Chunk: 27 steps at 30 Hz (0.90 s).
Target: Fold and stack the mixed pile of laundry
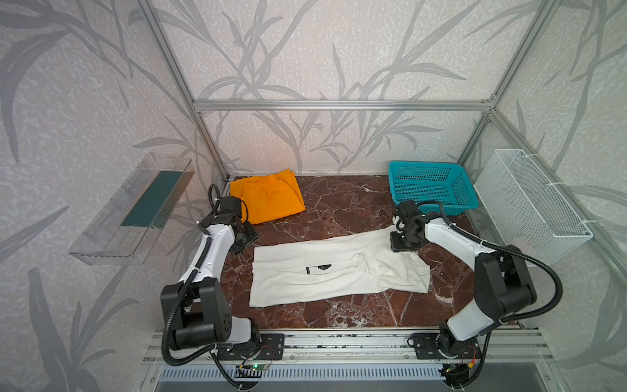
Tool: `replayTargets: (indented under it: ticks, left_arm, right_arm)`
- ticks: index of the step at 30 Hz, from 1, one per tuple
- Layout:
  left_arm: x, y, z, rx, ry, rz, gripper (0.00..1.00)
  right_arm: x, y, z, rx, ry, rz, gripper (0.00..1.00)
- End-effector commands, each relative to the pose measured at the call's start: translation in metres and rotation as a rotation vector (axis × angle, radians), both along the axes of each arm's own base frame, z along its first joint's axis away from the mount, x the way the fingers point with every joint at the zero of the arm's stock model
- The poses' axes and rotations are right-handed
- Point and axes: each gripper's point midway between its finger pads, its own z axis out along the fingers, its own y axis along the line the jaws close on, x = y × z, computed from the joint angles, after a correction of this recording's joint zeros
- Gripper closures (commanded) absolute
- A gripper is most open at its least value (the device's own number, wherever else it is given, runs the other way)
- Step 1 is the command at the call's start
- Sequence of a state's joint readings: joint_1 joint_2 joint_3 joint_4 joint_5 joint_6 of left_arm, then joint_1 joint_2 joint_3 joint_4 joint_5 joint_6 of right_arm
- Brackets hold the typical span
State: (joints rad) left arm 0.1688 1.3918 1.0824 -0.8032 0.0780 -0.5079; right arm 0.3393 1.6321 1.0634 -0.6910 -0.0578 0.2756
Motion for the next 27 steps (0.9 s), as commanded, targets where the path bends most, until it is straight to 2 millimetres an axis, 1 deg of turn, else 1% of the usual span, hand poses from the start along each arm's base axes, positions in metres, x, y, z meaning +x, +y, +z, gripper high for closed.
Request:
replayTargets:
  ticks: [1, 4, 7, 10, 13, 15, 19, 20, 21, 22, 24, 26, 27]
  left_arm:
    - [-0.003, -0.010, 0.022, 0.002, -0.040, -0.099, 0.41]
    - [-0.002, -0.014, 0.031, 0.000, -0.081, -0.137, 0.39]
    - [-0.002, -0.015, 0.037, 0.008, -0.102, -0.161, 0.39]
    - [-0.005, -0.013, 0.041, 0.029, -0.111, -0.169, 0.39]
    - [-0.007, -0.014, 0.043, 0.036, -0.139, -0.169, 0.38]
    - [-0.009, -0.015, 0.044, 0.034, -0.151, -0.174, 0.38]
    - [-0.014, -0.018, 0.041, 0.028, -0.146, -0.192, 0.39]
    - [-0.013, -0.020, 0.039, 0.019, -0.148, -0.199, 0.38]
    - [-0.013, -0.022, 0.037, 0.008, -0.147, -0.206, 0.39]
    - [-0.012, -0.025, 0.035, -0.006, -0.147, -0.212, 0.38]
    - [-0.011, -0.028, 0.030, -0.029, -0.141, -0.219, 0.39]
    - [-0.010, -0.031, 0.027, -0.047, -0.135, -0.227, 0.39]
    - [-0.009, -0.031, 0.027, -0.050, -0.135, -0.229, 0.39]
  right_arm:
    - [-0.015, 0.018, -0.018, 0.027, 0.070, -0.020, 0.59]
    - [-0.011, 0.037, -0.034, 0.005, 0.099, 0.016, 0.59]
    - [0.001, 0.057, -0.045, 0.001, 0.115, 0.043, 0.60]
    - [0.022, 0.078, -0.051, 0.011, 0.109, 0.062, 0.60]
    - [0.051, 0.102, -0.054, 0.026, 0.099, 0.087, 0.60]
    - [0.067, 0.119, -0.056, 0.037, 0.106, 0.114, 0.61]
    - [0.113, 0.163, -0.045, 0.090, 0.037, 0.187, 0.61]
    - [0.124, 0.170, -0.039, 0.102, 0.016, 0.195, 0.61]
    - [0.137, 0.175, -0.038, 0.103, -0.001, 0.201, 0.61]
    - [0.150, 0.182, -0.029, 0.111, -0.034, 0.217, 0.60]
    - [0.169, 0.190, -0.011, 0.108, -0.085, 0.245, 0.58]
    - [0.178, 0.191, 0.010, 0.090, -0.120, 0.259, 0.56]
    - [0.181, 0.189, 0.024, 0.076, -0.150, 0.263, 0.56]
